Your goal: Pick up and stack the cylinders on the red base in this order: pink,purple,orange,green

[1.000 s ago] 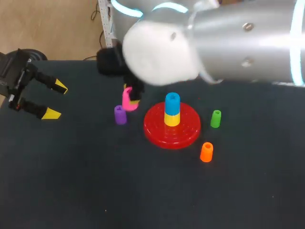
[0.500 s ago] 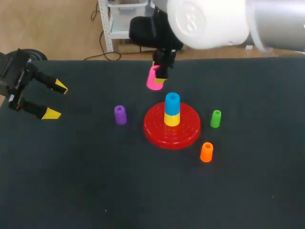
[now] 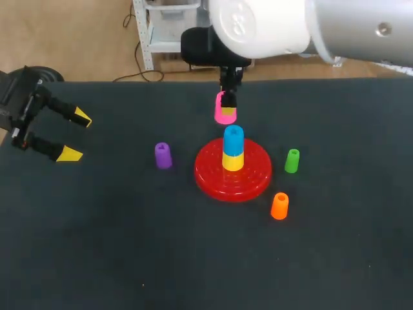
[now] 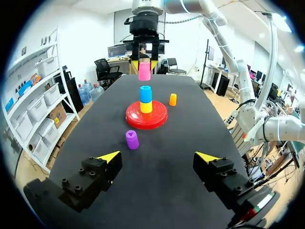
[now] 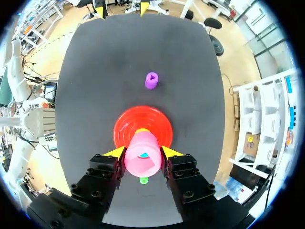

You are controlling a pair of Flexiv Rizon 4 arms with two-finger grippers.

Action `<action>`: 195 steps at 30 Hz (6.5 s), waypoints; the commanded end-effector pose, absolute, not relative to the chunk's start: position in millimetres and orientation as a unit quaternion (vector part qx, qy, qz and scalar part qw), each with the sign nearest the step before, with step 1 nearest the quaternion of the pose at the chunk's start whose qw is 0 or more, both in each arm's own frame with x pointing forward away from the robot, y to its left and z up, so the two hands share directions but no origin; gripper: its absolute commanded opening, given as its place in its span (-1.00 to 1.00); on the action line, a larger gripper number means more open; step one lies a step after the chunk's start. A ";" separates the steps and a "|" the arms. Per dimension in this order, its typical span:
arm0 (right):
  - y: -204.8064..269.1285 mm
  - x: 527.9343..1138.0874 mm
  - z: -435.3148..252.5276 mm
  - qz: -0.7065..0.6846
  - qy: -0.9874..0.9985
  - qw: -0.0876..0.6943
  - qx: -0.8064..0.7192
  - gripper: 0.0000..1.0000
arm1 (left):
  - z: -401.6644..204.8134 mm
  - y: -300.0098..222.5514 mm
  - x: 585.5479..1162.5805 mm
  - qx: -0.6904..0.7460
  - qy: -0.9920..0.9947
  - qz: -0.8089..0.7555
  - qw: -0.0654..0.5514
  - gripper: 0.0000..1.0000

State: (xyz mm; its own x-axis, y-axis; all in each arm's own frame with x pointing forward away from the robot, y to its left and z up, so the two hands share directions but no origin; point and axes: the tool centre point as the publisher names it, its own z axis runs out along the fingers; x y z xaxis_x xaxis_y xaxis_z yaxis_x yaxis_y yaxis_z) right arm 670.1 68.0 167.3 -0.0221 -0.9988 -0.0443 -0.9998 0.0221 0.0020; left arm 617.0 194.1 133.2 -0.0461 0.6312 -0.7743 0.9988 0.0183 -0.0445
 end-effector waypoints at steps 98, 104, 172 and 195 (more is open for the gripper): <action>56.0 667.1 107.3 0.028 0.724 0.003 -0.690 -1.00 | 132.4 194.8 616.1 0.626 0.650 -0.314 0.294 1.00; 56.1 666.1 105.5 0.032 0.723 0.001 -0.690 -1.00 | 132.4 194.8 616.1 0.626 0.650 -0.314 0.294 1.00; 205.4 684.7 57.4 0.049 0.610 -0.014 -0.791 1.00 | 132.4 194.8 616.1 0.626 0.650 -0.314 0.294 1.00; 205.8 682.6 29.8 0.028 0.594 -0.014 -0.804 1.00 | 132.4 194.8 616.1 0.626 0.650 -0.314 0.294 1.00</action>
